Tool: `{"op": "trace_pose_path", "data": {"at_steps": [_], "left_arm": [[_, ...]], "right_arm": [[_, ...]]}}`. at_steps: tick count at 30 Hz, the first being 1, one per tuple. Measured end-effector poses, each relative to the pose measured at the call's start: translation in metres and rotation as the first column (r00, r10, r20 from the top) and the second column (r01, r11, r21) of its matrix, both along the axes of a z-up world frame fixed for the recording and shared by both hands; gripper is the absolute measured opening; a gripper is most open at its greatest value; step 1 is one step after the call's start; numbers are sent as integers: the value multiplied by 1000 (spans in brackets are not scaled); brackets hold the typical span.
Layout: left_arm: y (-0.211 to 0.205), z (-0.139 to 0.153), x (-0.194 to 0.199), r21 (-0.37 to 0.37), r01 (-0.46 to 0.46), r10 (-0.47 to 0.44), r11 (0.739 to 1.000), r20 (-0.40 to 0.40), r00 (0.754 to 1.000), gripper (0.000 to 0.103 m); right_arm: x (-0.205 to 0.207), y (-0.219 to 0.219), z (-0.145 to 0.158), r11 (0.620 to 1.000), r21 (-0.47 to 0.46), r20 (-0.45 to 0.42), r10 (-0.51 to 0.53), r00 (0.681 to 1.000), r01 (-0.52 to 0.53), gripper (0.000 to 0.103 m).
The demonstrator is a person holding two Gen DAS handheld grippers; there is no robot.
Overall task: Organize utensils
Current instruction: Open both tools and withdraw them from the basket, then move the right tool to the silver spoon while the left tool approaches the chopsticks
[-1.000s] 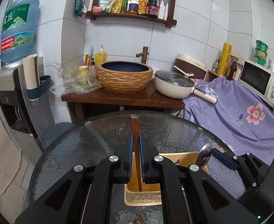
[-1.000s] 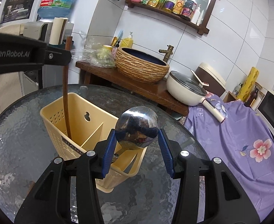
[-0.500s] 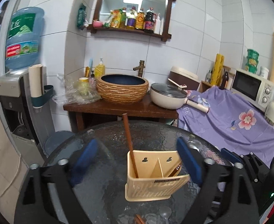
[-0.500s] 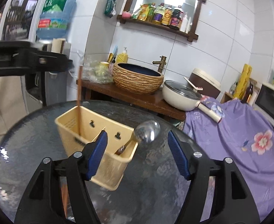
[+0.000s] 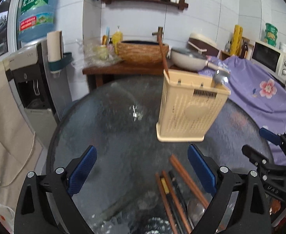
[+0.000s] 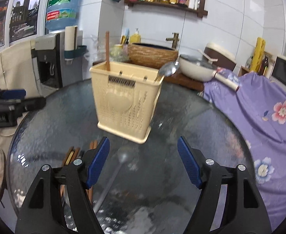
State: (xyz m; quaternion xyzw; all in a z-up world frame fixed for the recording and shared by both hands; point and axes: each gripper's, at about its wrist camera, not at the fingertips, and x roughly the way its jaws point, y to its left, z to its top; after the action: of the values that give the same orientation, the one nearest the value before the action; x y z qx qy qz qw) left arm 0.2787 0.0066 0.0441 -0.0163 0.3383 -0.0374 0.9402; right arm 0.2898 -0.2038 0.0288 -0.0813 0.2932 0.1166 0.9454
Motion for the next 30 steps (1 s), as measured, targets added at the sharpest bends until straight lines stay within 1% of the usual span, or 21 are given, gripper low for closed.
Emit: {"op": "trace_pose_path", "data": {"at_steps": [2,4,5,7,8,10,13,15,19,23,25,27,28,29,30], "left_arm": [[0,-12,-5,16,3,-3,1000,-26,1000,87],[2,-23,-9,13,7,-6,1000,-58,998,81],[3,-27,-11,8,9,-8,1000,-70,998,80],[4,-35,-14,3,16,-16,1000,-95,995,72],[3,-40,-15,8,19,-18,1000,-107,994,69],[4,-49,-16,13,19,-17,1000,-136,991,59],[5,-63,-18,-17,23,-26,1000,-180,983,51],[4,-69,-19,-10,28,-29,1000,-193,981,48],[4,-77,-19,-10,35,-36,999,-214,976,43],[2,-80,-19,-7,36,-36,999,-223,974,42],[3,-82,-19,-12,38,-40,999,-227,973,42],[3,-82,-18,-11,37,-38,999,-228,973,42],[3,-82,-17,-11,38,-39,999,-229,973,41],[3,-83,-16,-14,40,-42,999,-232,972,40],[2,-84,-15,-15,42,-45,999,-235,971,37]], "right_arm": [[-6,2,-10,999,24,-32,28,999,-27,72],[-14,7,-17,997,35,-48,76,996,-75,72],[-19,12,-23,992,38,-64,125,990,-123,72],[-27,21,-31,980,46,-86,195,977,-192,72],[-31,26,-36,974,43,-96,226,969,-223,72],[-38,35,-46,963,28,-116,271,956,-269,71],[-43,46,-59,948,29,-144,317,938,-316,69],[-45,52,-64,941,25,-153,339,928,-339,66],[-45,64,-72,920,5,-181,386,905,-392,65],[-39,71,-78,908,-4,-211,409,888,-419,62],[-35,73,-81,898,8,-232,430,873,-440,61],[-31,74,-83,898,9,-244,429,870,-440,61],[-29,75,-84,897,12,-250,430,867,-442,60],[-28,75,-85,895,18,-257,435,863,-446,56],[-27,75,-86,893,23,-263,439,859,-449,54]]}}
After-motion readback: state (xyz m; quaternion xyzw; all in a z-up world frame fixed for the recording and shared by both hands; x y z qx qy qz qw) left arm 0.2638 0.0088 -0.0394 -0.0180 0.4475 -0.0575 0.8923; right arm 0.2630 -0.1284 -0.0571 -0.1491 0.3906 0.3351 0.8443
